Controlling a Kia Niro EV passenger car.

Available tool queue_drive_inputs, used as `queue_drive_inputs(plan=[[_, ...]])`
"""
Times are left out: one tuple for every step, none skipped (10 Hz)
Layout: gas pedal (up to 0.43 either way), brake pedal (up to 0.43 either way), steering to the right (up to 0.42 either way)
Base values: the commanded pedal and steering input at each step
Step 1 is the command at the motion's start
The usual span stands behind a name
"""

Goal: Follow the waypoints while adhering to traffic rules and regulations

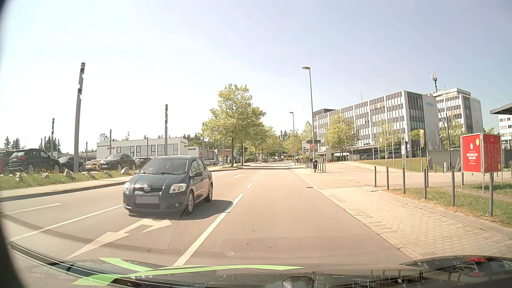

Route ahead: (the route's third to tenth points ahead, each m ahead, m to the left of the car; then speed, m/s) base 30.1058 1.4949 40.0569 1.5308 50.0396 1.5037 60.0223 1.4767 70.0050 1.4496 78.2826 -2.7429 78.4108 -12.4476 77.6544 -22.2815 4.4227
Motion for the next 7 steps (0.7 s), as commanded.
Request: queue_drive_inputs(plan=[[0.177, 0.0, 0.004], [0.177, 0.0, 0.004], [0.177, 0.0, 0.004], [0.177, 0.0, 0.004], [0.189, 0.0, 0.002], [0.189, 0.0, 0.0], [0.189, 0.0, -0.003]])
